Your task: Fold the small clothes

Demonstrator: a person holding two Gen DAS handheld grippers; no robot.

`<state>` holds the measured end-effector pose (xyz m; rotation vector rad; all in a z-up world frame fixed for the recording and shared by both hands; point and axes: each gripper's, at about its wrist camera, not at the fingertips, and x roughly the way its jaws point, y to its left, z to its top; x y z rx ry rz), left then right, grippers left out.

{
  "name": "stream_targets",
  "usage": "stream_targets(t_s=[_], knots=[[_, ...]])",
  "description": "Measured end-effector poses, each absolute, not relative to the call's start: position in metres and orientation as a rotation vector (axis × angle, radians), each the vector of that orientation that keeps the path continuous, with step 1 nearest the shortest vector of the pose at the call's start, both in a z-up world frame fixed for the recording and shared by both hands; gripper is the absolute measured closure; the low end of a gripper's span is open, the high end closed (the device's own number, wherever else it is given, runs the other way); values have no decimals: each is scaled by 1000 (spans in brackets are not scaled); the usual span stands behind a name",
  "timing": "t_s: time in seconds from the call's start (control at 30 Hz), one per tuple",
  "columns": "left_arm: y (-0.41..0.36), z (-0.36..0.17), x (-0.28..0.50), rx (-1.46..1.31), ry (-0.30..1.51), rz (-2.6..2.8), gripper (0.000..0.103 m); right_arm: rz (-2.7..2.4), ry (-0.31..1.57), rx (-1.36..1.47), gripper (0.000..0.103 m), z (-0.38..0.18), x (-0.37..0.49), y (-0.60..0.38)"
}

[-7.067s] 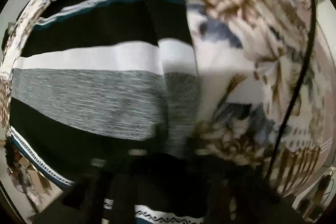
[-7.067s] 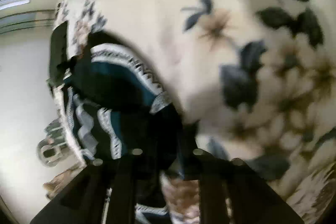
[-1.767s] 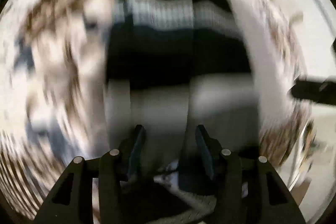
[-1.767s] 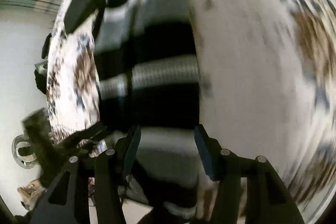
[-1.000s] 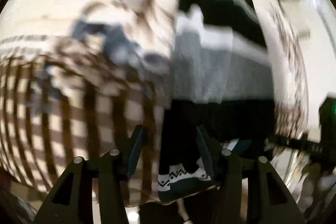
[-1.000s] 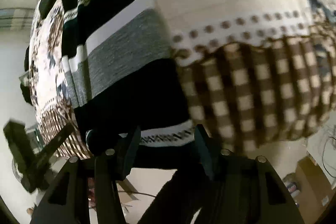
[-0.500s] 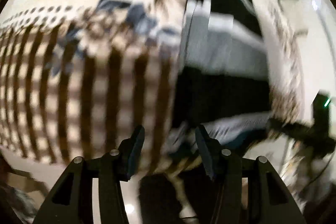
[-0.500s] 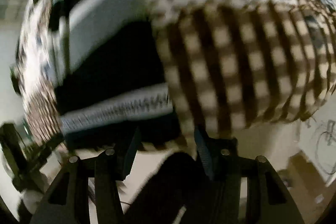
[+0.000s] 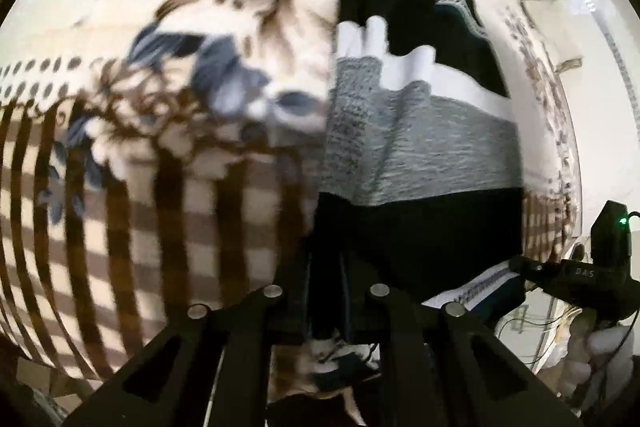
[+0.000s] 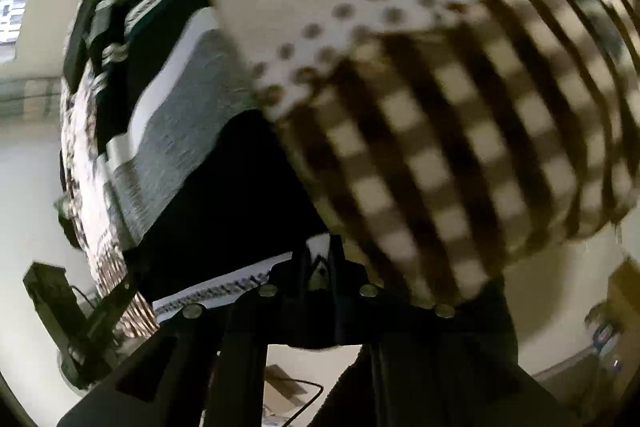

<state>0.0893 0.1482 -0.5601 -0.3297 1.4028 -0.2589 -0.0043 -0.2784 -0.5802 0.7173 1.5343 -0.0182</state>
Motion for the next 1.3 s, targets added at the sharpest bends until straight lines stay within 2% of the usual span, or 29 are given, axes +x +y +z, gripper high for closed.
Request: stream_targets(t_s=[0.13, 0.17, 0.23, 0.27, 0.3, 0.33, 0.43, 0.5, 0.53, 0.57, 0.63, 0.7, 0.8, 0.9, 1.0, 1.03, 1.07, 1.1, 1.13, 1.23, 1.27, 1.3], knots=[[161, -549, 97, -403, 1428, -278, 90, 13, 1597, 627, 93, -585, 6, -274], [160, -544, 100, -418, 1420, -283, 87, 25, 1615, 617, 89, -583, 11, -270], [157, -535, 115, -466, 1383, -288, 74, 67, 1629, 609, 85, -574, 23, -270], [154, -534, 129, -497, 1359, -283, 71, 84, 1615, 600, 74, -566, 29, -272], [150, -535, 144, -505, 1341, -268, 70, 88, 1593, 588, 54, -558, 36, -275], [147, -536, 156, -514, 1326, -273, 70, 94, 1562, 589, 45, -551, 46, -278], [128, -547, 203, -494, 1309, -248, 70, 107, 1507, 631, 45, -552, 84, -281], [122, -552, 223, -448, 1282, -231, 74, 107, 1474, 656, 45, -563, 114, -280], [120, -552, 228, -420, 1267, -231, 93, 108, 1461, 666, 45, -569, 125, -279], [118, -553, 230, -390, 1258, -234, 93, 119, 1441, 677, 47, -573, 137, -274], [125, -550, 226, -345, 1241, -232, 96, 133, 1401, 686, 97, -580, 152, -269], [136, -551, 223, -346, 1242, -201, 97, 99, 1400, 741, 97, -586, 156, -272], [160, -551, 225, -398, 1259, -176, 97, 72, 1397, 737, 98, -583, 151, -274], [148, -545, 235, -387, 1305, -189, 96, 84, 1447, 664, 97, -580, 163, -264], [143, -527, 252, -400, 1283, -182, 88, 153, 1513, 605, 90, -566, 186, -260], [142, -520, 261, -416, 1248, -178, 77, 175, 1509, 617, 73, -561, 193, -262], [141, -516, 270, -434, 1229, -176, 69, 197, 1488, 632, 62, -554, 205, -264], [139, -514, 284, -460, 1210, -180, 53, 206, 1463, 643, 53, -550, 216, -267], [135, -514, 298, -474, 1199, -179, 48, 203, 1428, 654, 53, -548, 232, -270], [116, -522, 346, -461, 1183, -167, 49, 208, 1426, 693, 53, -560, 278, -271], [110, -522, 357, -432, 1148, -148, 56, 226, 1433, 721, 53, -569, 297, -268], [107, -519, 361, -411, 1110, -153, 69, 233, 1447, 724, 53, -576, 307, -265]])
